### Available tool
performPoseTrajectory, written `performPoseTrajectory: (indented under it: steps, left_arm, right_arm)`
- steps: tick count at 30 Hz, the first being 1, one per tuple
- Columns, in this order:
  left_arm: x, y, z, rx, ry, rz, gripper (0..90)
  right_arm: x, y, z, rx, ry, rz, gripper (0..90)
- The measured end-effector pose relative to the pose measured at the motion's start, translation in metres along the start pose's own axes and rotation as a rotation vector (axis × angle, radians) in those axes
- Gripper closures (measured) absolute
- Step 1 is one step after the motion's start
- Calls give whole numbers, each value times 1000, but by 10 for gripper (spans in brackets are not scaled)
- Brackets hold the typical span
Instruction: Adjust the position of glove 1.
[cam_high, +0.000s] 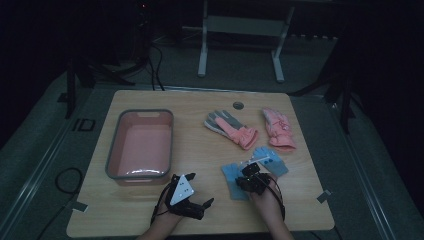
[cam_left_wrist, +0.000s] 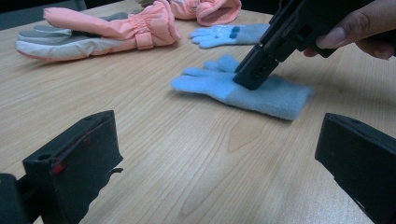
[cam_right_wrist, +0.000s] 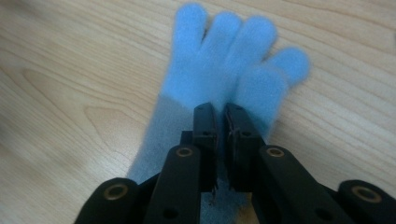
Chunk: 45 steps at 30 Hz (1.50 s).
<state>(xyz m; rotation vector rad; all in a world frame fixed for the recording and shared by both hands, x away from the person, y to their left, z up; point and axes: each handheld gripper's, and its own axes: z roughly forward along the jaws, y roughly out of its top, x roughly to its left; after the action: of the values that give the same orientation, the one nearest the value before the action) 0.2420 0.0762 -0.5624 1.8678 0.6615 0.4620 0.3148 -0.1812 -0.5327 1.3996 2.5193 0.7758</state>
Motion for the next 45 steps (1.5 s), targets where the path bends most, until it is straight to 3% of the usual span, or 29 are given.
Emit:
performPoseTrajectory:
  steps: [7, 11, 14, 22, 26, 29, 37, 39, 45]
  left_arm:
    - [0, 0, 0, -2, -2, -2, 0]
    - [0, 0, 0, -3, -4, -3, 0]
    - [0, 0, 0, -2, -2, -3, 0]
    - [1, 0, 0, 0, -2, -6, 0]
    - [1, 0, 0, -2, -3, -13, 0]
    - [1, 0, 0, -2, -4, -13, 0]
    - [0, 0, 0, 0, -2, 2, 0]
    - [0, 0, 0, 1, -1, 0, 0]
    - [0, 0, 0, 1, -1, -1, 0]
  right_arm:
    - [-1, 2, -10, -29, 8, -9, 719]
    - [-11, 6, -23, -75, -1, -81, 669]
    - [-25, 8, -30, -92, -16, -147, 666]
    - [-86, 16, -49, -119, -13, -174, 668]
    - [-107, 19, -56, -119, -47, -213, 660]
    - [-118, 21, -62, -125, -24, -241, 639]
    - [-142, 23, -55, -97, 7, -262, 622]
    - [-147, 21, -45, -96, 38, -239, 616]
    - [-153, 17, -21, -86, 68, -253, 622]
